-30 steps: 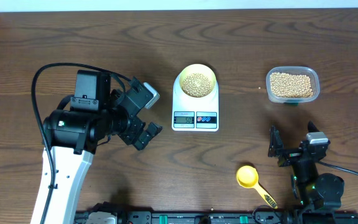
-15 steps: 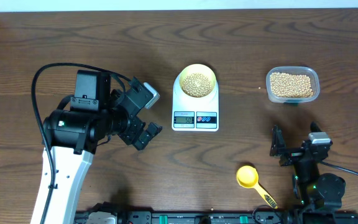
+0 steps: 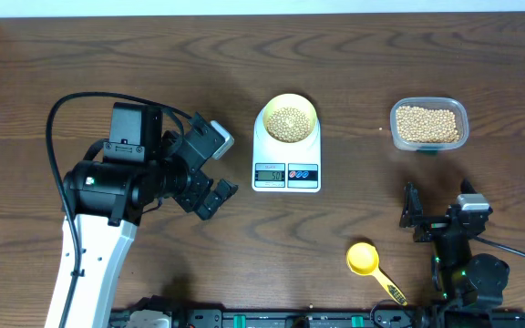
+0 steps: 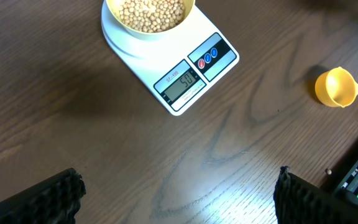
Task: Scoop item into bowl and weigh 50g on scale
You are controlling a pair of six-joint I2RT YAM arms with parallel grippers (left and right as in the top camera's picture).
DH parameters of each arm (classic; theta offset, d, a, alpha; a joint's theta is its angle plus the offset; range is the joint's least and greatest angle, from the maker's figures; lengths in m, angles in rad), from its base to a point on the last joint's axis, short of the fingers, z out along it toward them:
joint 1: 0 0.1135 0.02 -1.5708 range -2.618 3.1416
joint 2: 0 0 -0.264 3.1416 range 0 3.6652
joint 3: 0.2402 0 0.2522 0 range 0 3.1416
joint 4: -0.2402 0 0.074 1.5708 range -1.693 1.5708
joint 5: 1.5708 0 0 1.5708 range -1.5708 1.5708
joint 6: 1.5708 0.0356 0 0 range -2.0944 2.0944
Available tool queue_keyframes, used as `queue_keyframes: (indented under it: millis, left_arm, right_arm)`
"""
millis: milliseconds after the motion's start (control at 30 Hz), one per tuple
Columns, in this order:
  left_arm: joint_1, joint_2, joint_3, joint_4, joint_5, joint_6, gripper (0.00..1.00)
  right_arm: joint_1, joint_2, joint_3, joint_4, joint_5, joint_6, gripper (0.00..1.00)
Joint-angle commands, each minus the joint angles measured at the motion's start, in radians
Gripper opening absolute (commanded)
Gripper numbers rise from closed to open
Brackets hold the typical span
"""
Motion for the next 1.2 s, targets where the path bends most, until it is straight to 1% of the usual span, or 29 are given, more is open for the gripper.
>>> queue_keyframes:
  millis: [0, 1167]
  left_arm:
    - [0.003, -0.002, -0.002, -0.002, -0.006, 0.006, 1.0]
    - [0.003, -0.002, -0.002, -0.002, -0.006, 0.006, 1.0]
  right_arm:
    - [-0.006, -0.008, -0.01, -0.001, -0.002, -0.012, 0.99]
    - [-0.006, -0.007, -0.01, 0.003, -0.017, -0.011, 0.99]
